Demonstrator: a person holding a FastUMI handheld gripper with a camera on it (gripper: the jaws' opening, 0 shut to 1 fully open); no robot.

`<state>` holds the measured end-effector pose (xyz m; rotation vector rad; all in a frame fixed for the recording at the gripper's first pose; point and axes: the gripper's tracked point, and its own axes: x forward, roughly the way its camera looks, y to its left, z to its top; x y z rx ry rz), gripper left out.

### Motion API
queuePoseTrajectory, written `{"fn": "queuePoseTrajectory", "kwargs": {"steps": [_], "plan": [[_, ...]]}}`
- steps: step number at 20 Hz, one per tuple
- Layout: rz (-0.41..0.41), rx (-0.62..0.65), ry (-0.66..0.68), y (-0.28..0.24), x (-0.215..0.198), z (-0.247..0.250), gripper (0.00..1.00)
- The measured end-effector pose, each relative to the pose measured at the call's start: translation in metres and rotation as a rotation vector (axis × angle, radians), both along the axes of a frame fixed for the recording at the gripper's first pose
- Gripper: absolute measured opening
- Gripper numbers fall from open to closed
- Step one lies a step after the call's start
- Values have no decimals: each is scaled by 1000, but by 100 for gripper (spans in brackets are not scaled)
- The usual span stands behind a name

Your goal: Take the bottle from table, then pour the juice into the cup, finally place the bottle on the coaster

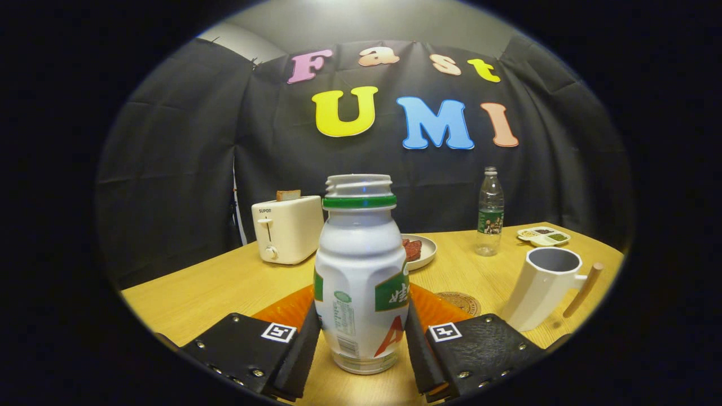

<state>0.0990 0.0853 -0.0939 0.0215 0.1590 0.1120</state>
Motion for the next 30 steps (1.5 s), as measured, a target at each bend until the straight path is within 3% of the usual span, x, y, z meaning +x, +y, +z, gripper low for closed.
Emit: {"fn": "queuePoseTrajectory", "kwargs": {"steps": [12, 30], "plan": [[-14, 301, -36, -14, -6, 35, 70], [-39, 732, 19, -38, -1, 34, 70]]}}
